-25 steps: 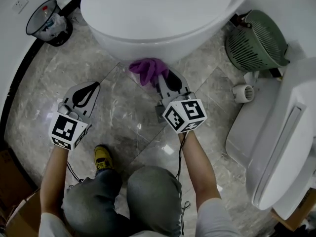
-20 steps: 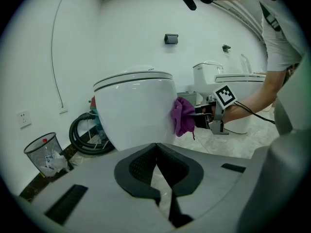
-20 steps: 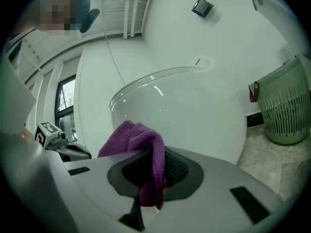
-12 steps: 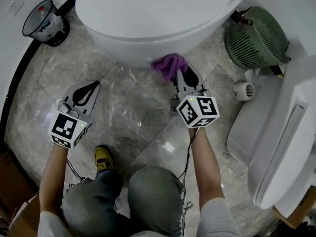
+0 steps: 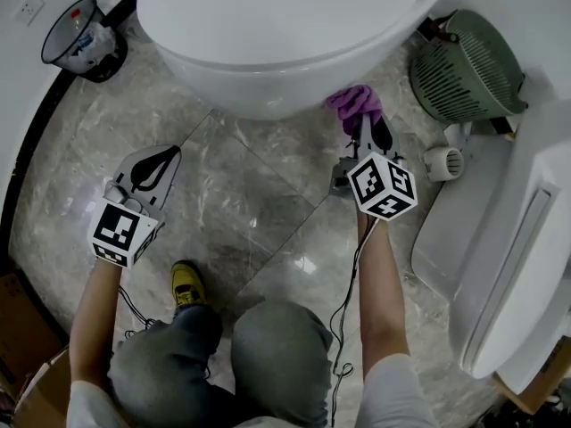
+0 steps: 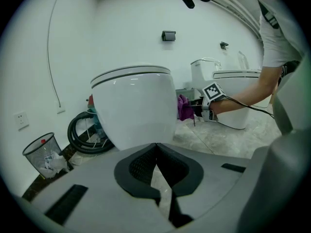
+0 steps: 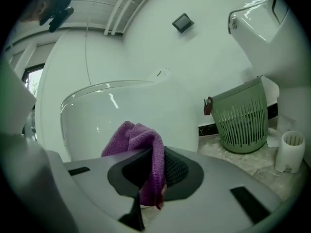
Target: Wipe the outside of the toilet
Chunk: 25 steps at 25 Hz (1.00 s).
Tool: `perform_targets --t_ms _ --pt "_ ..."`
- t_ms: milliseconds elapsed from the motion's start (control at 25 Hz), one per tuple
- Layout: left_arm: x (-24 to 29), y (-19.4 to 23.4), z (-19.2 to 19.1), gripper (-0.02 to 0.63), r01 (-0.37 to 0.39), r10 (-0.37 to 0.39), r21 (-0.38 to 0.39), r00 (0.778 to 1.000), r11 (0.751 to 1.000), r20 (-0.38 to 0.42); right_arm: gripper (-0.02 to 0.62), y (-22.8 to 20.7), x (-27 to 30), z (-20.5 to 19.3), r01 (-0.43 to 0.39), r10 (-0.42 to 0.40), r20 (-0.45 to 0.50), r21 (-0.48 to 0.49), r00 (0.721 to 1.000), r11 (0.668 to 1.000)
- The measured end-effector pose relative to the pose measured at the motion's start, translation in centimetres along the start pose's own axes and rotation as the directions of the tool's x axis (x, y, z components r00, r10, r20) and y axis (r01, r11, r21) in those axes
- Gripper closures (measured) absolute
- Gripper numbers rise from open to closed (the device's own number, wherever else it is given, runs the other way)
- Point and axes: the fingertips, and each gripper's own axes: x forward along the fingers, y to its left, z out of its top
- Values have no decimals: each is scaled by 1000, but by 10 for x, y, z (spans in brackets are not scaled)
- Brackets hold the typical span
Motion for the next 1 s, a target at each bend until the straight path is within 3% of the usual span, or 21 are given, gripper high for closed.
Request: perform_targets --t_ms 120,280,600,840,1000 --pt "0 1 0 594 -7 7 -4 1000 1000 0 534 -5 -17 1 -27 27 13 -18 1000 999" --pt "2 -2 -3 594 -7 7 -5 1000 1000 1 534 23 -54 -8 -151 151 0 -72 989 986" --pt "4 -10 -8 594 4 -4 7 1000 1000 -12 534 113 -78 -80 -385 372 -132 -99 919 917" --pt "-8 -1 -19 594 -3 4 20 999 1000 -34 535 161 -45 -113 -447 430 -172 -74 886 892" --pt "-16 5 -32 594 -16 17 11 998 1000 -57 534 169 -20 -125 -442 424 -185 -65 886 895"
